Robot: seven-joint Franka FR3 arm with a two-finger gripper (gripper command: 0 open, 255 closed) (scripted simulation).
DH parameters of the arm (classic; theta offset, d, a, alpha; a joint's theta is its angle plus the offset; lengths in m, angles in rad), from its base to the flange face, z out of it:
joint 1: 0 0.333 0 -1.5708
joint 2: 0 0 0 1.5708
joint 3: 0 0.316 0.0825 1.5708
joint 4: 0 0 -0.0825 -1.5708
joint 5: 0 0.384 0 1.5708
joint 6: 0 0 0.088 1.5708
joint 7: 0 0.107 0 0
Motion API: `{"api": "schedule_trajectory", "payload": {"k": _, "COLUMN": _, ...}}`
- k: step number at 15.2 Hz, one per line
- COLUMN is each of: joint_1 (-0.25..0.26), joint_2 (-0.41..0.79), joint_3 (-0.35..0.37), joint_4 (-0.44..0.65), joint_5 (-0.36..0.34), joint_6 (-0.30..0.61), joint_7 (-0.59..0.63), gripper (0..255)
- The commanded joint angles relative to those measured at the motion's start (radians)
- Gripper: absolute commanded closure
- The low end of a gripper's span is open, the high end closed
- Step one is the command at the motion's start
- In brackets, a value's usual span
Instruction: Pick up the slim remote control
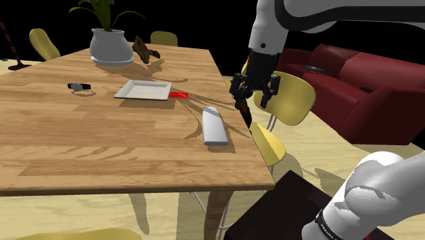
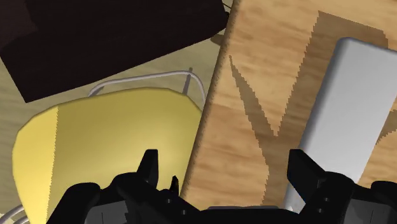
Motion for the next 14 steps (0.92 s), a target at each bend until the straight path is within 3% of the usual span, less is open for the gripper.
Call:
{"api": "schedule_trajectory", "payload": {"k": 1, "joint_1": -0.010, "joint_2": 0.057, "joint_3": 0.058, "joint_4": 0.044, "joint_5": 0.010, "joint_6": 0.023, "joint_7": 0.106, "gripper": 0}}
{"api": "schedule_trajectory", "payload": {"k": 8, "joint_1": -0.055, "joint_2": 0.281, "joint_3": 0.231, "joint_4": 0.213, "joint_5": -0.031, "joint_6": 0.088, "joint_7": 0.435, "gripper": 0}}
{"api": "schedule_trajectory", "payload": {"k": 14, "joint_1": -0.050, "joint_2": 0.281, "joint_3": 0.238, "joint_4": 0.132, "joint_5": -0.026, "joint_6": 0.169, "joint_7": 0.432, "gripper": 0}}
